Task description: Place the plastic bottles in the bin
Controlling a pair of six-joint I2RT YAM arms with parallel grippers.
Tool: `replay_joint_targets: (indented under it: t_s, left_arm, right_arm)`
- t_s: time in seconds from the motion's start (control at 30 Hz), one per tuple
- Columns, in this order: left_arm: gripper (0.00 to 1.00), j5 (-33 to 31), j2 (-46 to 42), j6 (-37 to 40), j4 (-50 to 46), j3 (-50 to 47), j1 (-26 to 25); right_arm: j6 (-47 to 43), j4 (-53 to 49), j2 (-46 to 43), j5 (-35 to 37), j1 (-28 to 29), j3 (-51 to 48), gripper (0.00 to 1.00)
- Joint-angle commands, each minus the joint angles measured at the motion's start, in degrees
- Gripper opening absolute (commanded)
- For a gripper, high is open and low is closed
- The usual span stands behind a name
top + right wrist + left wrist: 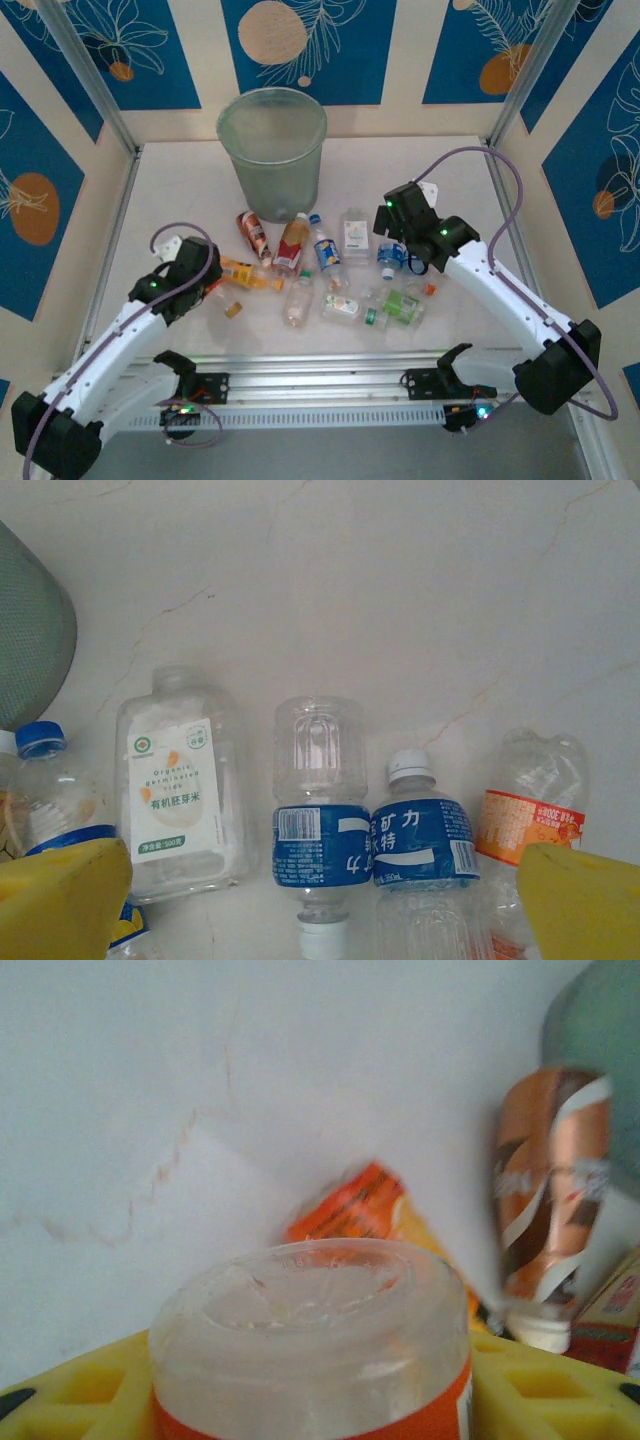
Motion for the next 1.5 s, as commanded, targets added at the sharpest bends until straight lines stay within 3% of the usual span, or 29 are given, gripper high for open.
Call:
replay_joint_targets:
  t_s: [0.0, 0.27, 0.43, 0.73, 1.47]
  left_arm:
    - [0.49, -8.4, -1.7, 6.3, -3.1, 5.7, -0.2]
    - [0.49, -15.5, 0.2, 19.2, 7.1, 17.8, 0.1]
    - [0.49, -15.4, 3.2, 25.2, 17.5, 23.8, 0.7]
    - [0.48, -7.8, 16.3, 30.7, 27.9, 38.8, 2.3]
    - [0.47, 11.9, 49.5, 30.4, 33.7, 71.4, 3.4]
  right_arm:
    - [-0.3, 0.5, -1.9, 1.0, 0.3, -0.1, 0.99]
    - [-0.4, 0.8, -2.3, 0.5, 0.3, -0.3, 0.99]
    - [-0.5, 0.4, -2.7, 0.5, 0.2, -0.2, 0.99]
    - [0.3, -0.8, -4.7, 0.7, 0.3, -1.0, 0.99]
    - [1.4, -2.1, -6.7, 0.0, 0.2, -0.4, 0.99]
